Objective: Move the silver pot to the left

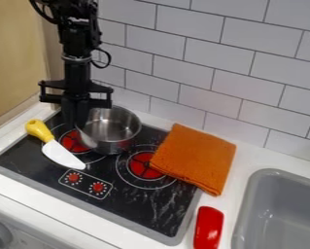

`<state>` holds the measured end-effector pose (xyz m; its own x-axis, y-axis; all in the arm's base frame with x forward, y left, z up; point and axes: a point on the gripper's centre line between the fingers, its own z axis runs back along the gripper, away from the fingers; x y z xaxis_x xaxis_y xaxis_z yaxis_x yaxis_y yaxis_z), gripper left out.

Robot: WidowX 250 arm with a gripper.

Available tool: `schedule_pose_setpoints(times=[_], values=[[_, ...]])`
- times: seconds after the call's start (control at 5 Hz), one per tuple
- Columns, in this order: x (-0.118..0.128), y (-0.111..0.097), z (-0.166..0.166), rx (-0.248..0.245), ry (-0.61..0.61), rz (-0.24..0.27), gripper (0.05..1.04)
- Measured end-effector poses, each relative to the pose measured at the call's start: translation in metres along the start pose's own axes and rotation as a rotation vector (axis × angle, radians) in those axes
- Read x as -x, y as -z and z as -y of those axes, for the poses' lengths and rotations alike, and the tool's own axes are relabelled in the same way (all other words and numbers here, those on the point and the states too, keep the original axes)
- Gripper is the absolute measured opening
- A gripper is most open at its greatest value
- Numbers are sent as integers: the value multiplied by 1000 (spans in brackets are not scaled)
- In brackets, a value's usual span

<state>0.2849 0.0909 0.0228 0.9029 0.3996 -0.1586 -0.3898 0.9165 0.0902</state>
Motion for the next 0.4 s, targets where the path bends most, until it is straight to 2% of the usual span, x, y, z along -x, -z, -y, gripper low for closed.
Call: schedule_pose_setpoints(times=[0.2,0.4], values=[[5,-3,-4,-22,-8,-24,502],[12,-31,-5,-37,-11,11,800]])
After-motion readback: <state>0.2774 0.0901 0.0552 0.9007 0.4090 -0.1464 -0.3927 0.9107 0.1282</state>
